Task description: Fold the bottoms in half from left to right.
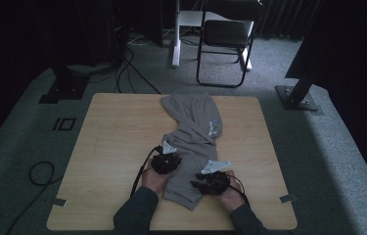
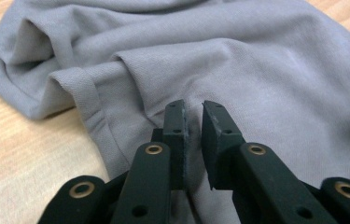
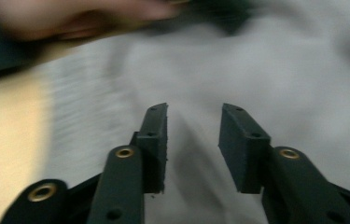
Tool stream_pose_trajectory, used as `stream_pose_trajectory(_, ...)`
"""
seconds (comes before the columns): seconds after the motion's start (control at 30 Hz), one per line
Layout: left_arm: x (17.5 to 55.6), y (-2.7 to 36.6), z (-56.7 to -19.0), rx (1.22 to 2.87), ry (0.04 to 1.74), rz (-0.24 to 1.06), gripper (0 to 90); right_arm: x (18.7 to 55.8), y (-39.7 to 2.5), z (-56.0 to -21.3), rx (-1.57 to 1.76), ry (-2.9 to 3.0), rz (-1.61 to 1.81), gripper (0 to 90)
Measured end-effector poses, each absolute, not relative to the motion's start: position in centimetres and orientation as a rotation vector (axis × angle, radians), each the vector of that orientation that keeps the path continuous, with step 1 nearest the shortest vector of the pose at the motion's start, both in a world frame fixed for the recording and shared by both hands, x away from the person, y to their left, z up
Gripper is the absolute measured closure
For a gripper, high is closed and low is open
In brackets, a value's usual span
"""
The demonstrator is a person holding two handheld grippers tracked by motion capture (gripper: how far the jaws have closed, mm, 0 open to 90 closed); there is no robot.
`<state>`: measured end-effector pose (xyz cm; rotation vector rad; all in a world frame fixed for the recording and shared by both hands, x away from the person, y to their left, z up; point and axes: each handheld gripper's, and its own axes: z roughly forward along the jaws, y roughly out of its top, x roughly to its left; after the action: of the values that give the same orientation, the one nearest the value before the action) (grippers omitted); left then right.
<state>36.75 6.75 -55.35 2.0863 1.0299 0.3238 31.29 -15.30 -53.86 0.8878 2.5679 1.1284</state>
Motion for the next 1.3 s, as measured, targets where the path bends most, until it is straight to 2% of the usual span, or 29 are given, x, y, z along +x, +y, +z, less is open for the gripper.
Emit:
stream_pose_trajectory(0.2, 34.7, 7.4, -55.3, 2.086, 1.033, 0.292, 82.5, 33.6, -16.5, -54.1, 1.052, 2.399, 1.089, 56.5)
stream_pose_trajectory(0.43, 32.1, 8.5, -55.5, 2.080, 1.006, 0.262, 82.4, 35.4, -16.8, -53.7, 1.082, 2.342, 1.104, 56.0)
stream_pose_trajectory(0.5, 31.7, 8.8, -55.5, 2.069, 0.996, 0.211, 81.8, 35.8, -16.7, -53.4, 1.091, 2.321, 1.118, 56.0)
stream_pose_trajectory(0.53, 31.6, 9.0, -55.6, 2.061, 0.982, 0.145, 80.5, 35.9, -16.8, -53.2, 1.091, 2.317, 1.123, 56.1)
stream_pose_trajectory(0.57, 31.4, 9.1, -55.5, 2.067, 0.966, 0.141, 78.1, 36.2, -16.7, -53.1, 1.099, 2.306, 1.126, 56.1)
stream_pose_trajectory(0.7, 31.7, 9.3, -54.1, 2.009, 0.921, 0.202, 71.6, 37.5, -16.9, -53.1, 1.143, 2.269, 1.117, 58.3)
stream_pose_trajectory(0.83, 34.1, 8.6, -53.2, 2.045, 0.989, 0.326, 67.4, 39.2, -16.6, -53.9, 1.186, 2.273, 1.060, 58.6)
stream_pose_trajectory(0.93, 36.2, 8.0, -53.8, 2.072, 1.022, 0.341, 67.0, 39.6, -16.4, -54.7, 1.202, 2.300, 1.020, 58.0)
stream_pose_trajectory(1.0, 37.1, 7.6, -54.2, 2.118, 1.034, 0.375, 67.1, 39.4, -16.4, -55.1, 1.204, 2.319, 1.040, 57.4)
stream_pose_trajectory(1.07, 37.8, 7.5, -54.8, 2.138, 1.052, 0.350, 69.4, 39.1, -16.6, -55.2, 1.200, 2.323, 1.052, 57.1)
stream_pose_trajectory(1.3, 34.8, 8.1, -55.0, 2.122, 1.048, 0.328, 78.3, 37.2, -17.0, -55.1, 1.160, 2.379, 1.065, 55.1)
